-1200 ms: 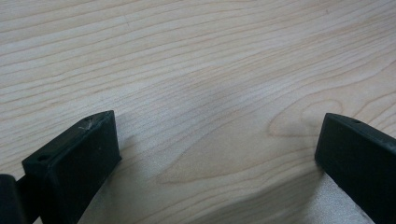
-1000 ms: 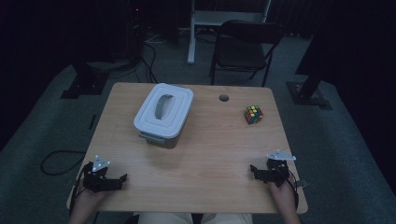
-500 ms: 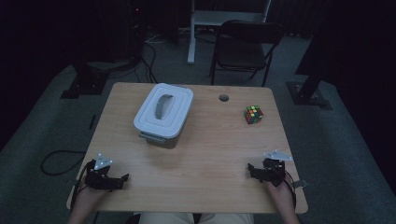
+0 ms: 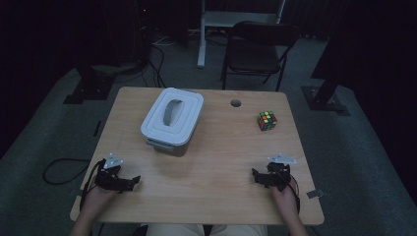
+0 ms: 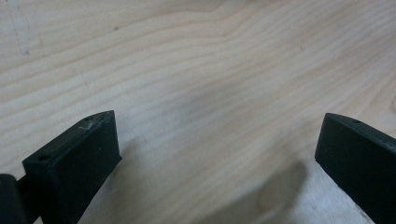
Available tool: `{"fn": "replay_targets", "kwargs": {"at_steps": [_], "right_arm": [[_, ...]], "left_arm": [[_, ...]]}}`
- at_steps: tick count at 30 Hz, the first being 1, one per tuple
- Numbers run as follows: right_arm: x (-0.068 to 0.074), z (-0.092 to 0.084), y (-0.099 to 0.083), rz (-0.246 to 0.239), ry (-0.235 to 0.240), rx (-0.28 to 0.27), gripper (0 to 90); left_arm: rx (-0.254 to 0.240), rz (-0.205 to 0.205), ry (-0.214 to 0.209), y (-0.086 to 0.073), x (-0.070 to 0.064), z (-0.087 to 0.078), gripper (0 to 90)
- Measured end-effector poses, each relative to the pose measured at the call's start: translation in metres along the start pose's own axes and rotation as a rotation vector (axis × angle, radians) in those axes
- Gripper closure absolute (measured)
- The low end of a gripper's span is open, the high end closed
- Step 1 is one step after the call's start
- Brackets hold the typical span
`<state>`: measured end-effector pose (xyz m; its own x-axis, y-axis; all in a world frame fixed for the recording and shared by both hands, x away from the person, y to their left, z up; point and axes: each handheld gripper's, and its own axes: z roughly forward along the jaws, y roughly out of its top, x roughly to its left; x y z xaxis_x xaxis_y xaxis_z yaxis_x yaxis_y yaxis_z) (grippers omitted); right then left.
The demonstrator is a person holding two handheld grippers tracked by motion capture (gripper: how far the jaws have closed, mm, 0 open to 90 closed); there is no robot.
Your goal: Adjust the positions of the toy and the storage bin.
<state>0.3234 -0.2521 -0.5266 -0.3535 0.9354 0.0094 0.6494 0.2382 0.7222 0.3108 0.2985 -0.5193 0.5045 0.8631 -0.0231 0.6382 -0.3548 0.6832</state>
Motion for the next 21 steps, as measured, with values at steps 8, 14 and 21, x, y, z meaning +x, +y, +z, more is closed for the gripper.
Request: {"fn": "replay_targets", "kwargs": {"at_steps": [8,14,21], "right_arm": [[0.02,0.014,0.023,-0.036,0.031,-0.009,13.3],[0.035,0.026,0.045,-0.034,0.041,-0.033,13.3],[0.046,0.04,0.065,-0.007,0.061,-0.057,13.4]], "left_arm": [[0.008,0.003,0.001,0.012,0.01,0.01,0.5],[-0.005,0.016,-0.001,0.024,0.013,0.013,0.5],[-0.014,0.001,-0.017,0.034,0.023,0.027,0.5]]}}
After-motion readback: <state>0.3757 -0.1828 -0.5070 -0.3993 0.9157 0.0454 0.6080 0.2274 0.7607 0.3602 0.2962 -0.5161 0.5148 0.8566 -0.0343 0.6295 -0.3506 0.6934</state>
